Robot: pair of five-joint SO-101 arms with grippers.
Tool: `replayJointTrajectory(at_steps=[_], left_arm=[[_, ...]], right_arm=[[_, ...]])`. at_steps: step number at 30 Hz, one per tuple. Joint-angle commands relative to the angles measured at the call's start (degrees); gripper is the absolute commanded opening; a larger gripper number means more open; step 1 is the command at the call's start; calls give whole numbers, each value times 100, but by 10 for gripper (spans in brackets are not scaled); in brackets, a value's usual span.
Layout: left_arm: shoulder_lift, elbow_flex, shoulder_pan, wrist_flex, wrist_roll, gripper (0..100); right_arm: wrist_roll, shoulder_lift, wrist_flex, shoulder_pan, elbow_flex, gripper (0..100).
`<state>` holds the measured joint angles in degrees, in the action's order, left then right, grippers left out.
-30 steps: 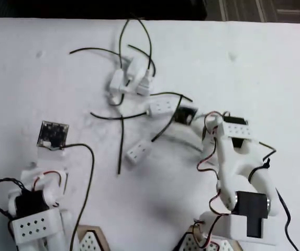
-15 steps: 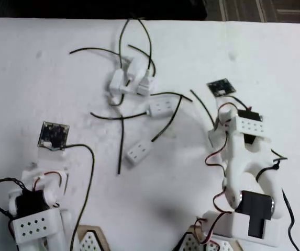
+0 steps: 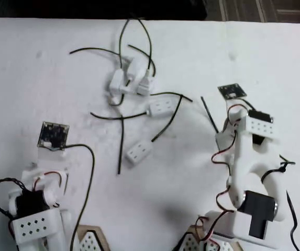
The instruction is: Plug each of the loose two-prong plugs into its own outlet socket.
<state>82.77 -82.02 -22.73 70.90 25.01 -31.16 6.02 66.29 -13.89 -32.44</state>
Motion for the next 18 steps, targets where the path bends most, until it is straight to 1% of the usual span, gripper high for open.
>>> replayJointTrajectory(at_steps=[1,4,9,12,15,18], left_arm=[[48,18,-40,-114,62,57],[48,18,-40,-114,62,57],[48,18,-40,-114,62,57],[48,18,-40,-114,62,57],[48,18,-40,-114,62,57],[48,18,-40,-114,62,57]], right_arm=[[-413,40,549,-233,563,176],[-659,13,752,-374,703,174],[-738,-75,453,-576,695,173],[-756,-435,435,-585,703,173],[-1011,-927,391,-585,774,173],[-1081,-1332,224,-690,870,173]])
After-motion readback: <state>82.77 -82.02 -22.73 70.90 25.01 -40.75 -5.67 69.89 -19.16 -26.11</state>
